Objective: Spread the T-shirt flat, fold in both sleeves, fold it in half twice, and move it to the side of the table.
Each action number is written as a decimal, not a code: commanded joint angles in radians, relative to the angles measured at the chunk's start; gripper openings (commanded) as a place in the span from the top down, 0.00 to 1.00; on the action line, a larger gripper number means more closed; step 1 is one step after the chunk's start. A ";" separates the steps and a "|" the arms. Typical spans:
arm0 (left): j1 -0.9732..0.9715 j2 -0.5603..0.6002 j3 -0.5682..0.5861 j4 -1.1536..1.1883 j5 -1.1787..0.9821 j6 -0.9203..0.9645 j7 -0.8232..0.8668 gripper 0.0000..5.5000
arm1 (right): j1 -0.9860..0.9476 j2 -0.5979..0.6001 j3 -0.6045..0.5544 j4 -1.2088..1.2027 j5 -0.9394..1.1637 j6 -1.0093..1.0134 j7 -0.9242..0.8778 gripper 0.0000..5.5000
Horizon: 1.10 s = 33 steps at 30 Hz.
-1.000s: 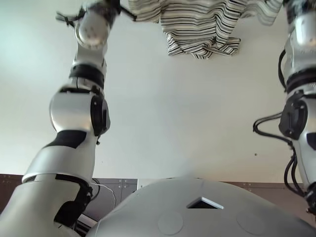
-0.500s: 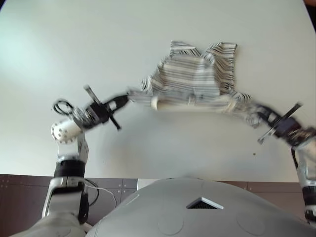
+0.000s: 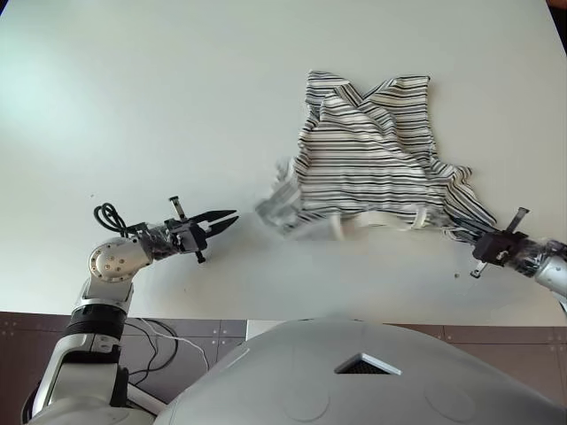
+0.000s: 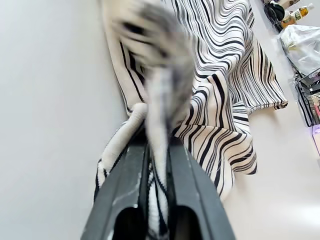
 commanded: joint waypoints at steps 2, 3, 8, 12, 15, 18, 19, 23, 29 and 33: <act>0.173 0.046 -0.105 -0.032 0.060 0.078 -0.058 0.72 | 0.128 -0.053 0.033 -0.099 -0.015 0.079 0.058 0.79; 0.192 0.056 -0.116 -0.072 0.018 0.090 -0.073 0.70 | 0.130 -0.058 0.040 -0.125 -0.010 0.089 0.062 0.77; 0.203 0.082 -0.117 -0.264 -0.247 0.198 -0.137 0.60 | 0.145 -0.072 0.072 -0.234 0.015 0.136 0.087 0.65; 0.120 0.032 -0.031 -0.405 -0.466 0.326 -0.135 0.54 | 0.167 -0.093 0.059 -0.234 -0.012 0.158 0.077 0.55; 0.026 -0.048 -0.005 -0.436 -0.369 0.392 -0.008 0.54 | 0.193 -0.117 0.042 -0.254 -0.017 0.151 0.079 0.47; -0.127 -0.154 -0.010 -0.383 -0.179 0.454 0.166 0.54 | 0.240 -0.126 0.012 -0.312 0.043 0.135 0.085 0.45; -0.175 -0.185 -0.025 -0.353 -0.109 0.468 0.212 0.54 | 0.250 -0.122 0.003 -0.327 0.075 0.128 0.085 0.45; -0.324 -0.254 -0.159 -0.183 0.108 0.440 0.215 0.54 | 0.317 -0.081 -0.057 -0.415 0.204 0.082 0.061 0.45; -0.340 -0.137 -0.218 -0.040 0.173 0.235 0.094 0.54 | 0.290 -0.056 -0.040 -0.406 0.144 0.075 0.070 0.45; -0.301 -0.076 -0.243 -0.017 0.176 0.168 0.031 0.54 | 0.270 -0.048 -0.023 -0.395 0.132 0.067 0.079 0.45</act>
